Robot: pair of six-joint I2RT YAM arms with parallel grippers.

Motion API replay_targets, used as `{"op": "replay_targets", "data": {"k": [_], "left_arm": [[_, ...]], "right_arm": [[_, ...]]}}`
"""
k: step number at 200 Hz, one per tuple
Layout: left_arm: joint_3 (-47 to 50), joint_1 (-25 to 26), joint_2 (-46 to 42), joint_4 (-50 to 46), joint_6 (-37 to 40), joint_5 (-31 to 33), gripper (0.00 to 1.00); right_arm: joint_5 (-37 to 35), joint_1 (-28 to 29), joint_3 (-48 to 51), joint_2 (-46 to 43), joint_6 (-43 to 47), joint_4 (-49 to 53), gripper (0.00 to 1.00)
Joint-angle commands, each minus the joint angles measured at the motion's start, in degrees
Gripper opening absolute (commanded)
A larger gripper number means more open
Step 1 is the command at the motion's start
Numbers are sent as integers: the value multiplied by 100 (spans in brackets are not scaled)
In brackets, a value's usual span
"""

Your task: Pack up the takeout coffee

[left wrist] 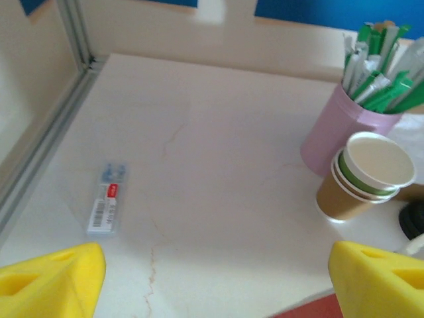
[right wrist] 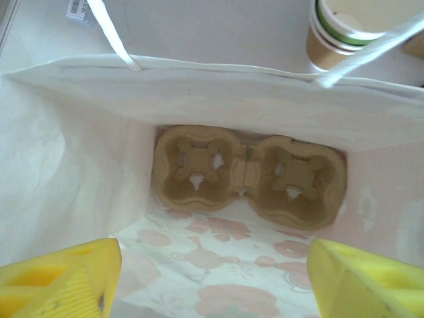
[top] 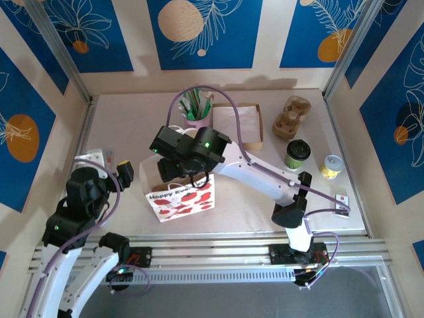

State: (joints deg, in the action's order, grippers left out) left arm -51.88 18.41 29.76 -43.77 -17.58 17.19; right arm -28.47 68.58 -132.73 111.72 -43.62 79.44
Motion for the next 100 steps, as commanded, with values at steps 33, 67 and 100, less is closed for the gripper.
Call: {"op": "replay_targets", "data": {"k": [33, 67, 100], "left_arm": [[-1111, 41, 820, -1288, -344, -1595, 86], [-1440, 40, 1085, -1722, -448, -2123, 83], [-1436, 39, 1309, -1882, -397, -2293, 79]], "right_arm": [[-485, -212, 979, -1415, 558, -110, 78], [-229, -814, 2223, -2557, 521, -688, 82], [253, -1812, 3356, -3573, 543, -1050, 85]]}}
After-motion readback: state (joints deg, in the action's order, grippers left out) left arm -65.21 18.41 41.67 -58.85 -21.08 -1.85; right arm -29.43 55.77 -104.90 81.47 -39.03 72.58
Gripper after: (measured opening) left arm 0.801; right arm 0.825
